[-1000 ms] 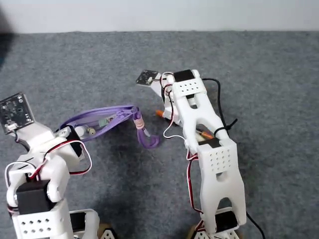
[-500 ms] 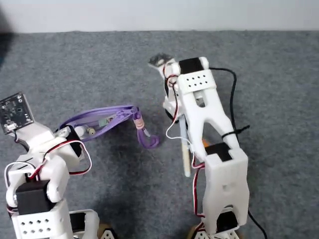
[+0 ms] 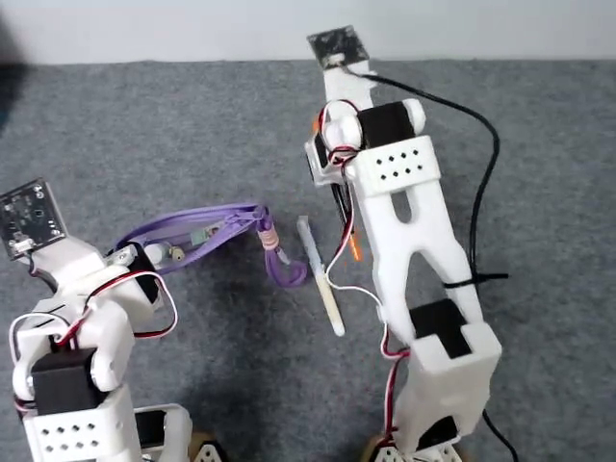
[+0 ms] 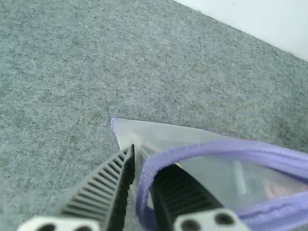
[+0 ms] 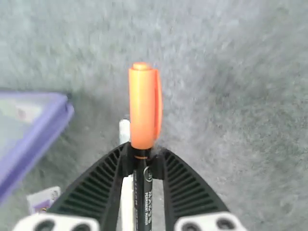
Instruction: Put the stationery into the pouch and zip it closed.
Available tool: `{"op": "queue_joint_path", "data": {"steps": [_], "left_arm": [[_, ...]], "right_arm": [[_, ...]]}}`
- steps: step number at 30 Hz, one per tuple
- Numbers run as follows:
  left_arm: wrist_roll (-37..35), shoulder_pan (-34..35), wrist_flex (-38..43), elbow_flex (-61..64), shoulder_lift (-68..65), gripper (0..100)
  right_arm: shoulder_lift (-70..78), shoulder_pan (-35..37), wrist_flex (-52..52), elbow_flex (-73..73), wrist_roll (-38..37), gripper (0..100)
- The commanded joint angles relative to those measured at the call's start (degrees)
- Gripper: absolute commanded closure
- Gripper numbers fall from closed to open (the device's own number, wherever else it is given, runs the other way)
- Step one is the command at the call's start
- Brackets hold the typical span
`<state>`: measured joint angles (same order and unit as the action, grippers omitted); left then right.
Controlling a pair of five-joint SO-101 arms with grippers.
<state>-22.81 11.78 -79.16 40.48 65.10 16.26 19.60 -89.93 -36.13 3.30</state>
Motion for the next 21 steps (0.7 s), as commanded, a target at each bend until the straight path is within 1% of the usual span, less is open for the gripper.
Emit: {"op": "queue_joint_path", "data": {"steps": [1,5,10,14,17,21], "left_arm": [[-0.6,0.1,1.5,-0.2,0.9,99],[-0.6,0.1,1.5,-0.2,0.8,99],[-0.6,0.0,1.4,-0.3,0.7,99],[-0.7,0.0,1.2,-0.6,0.6,99],[-0.7,0.0,1.1,-0.7,0.6,99],[-0.7,0.0,0.9,-1.5,0.1,99]], "right_arm": [[-8.7,1.1,0.7,-1.0,5.2,99.1],[-17.3,3.6,-0.5,-0.9,9.0,99.1],[-27.9,8.0,-4.4,-0.9,13.8,99.1],[-35.2,11.1,-5.7,-0.9,15.6,99.1],[-41.0,15.9,-4.6,-0.9,15.2,99.1],[-46.5,25.1,-1.7,-0.6,15.2,99.1]]}}
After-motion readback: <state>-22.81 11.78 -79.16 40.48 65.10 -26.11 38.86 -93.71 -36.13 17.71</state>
